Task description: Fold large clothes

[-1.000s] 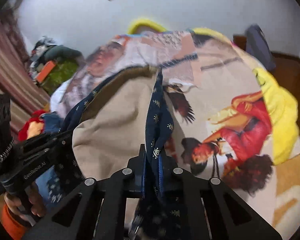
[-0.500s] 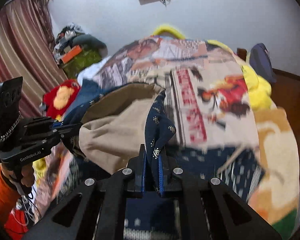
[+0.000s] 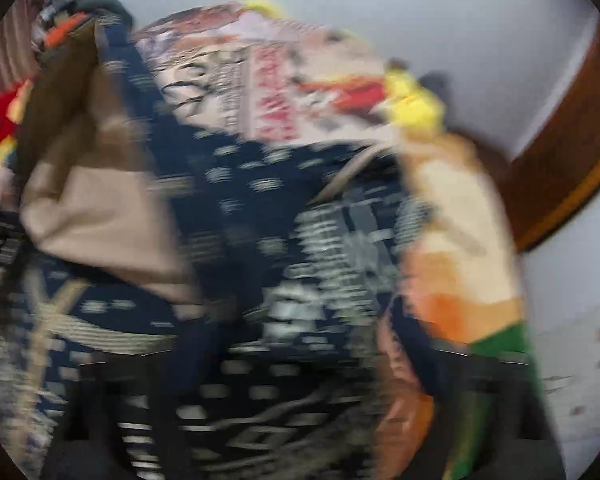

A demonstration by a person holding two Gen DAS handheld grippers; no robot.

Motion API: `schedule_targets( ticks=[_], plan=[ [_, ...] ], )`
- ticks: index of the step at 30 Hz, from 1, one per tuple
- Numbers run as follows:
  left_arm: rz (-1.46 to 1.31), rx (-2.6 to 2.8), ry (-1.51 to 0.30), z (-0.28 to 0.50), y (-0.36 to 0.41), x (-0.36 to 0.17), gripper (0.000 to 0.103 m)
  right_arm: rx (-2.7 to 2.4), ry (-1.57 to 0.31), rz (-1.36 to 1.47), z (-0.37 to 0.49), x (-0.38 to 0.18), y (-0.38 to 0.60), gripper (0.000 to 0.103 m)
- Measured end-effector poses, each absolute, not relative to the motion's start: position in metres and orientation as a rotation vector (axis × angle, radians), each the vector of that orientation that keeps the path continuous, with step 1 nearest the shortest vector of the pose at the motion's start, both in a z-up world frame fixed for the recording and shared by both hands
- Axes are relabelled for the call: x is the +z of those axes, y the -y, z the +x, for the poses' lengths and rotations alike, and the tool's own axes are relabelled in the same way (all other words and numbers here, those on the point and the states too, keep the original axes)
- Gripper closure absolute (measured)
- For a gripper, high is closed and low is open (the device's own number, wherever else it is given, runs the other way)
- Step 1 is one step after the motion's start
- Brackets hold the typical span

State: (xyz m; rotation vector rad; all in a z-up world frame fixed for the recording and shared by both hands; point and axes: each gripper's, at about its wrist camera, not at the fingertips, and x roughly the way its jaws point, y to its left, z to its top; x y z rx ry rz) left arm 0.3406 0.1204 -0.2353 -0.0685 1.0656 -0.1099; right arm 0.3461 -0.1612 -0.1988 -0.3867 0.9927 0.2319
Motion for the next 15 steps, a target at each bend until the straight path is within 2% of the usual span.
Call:
schedule_targets(
  ticks=[3,5,6,10,15],
  plan=[
    [-0.056,-0.111,-1.062,0.338,-0.117,-0.232,0.092,0.288,-1.018,-0.36,0.34,-0.195,0.174,0.009],
    [-0.051,-0.128,-1.076,0.337,-0.115,-0.226,0.086,0.327,-1.015,-0.314,0.336,-0.185,0.181,0.009],
    [-0.051,-0.138,-1.08,0.338,-0.115,-0.222,0.079,0.346,-1.007,-0.293,0.334,-0.178,0.183,0.009],
    [-0.028,-0.158,-1.026,0.334,-0.112,-0.194,0.042,0.414,-0.955,-0.213,0.331,-0.147,0.182,0.009],
    [-0.028,-0.158,-0.949,0.348,-0.107,-0.159,0.038,0.494,-0.914,-0.11,0.352,-0.12,0.162,0.009]
  ],
)
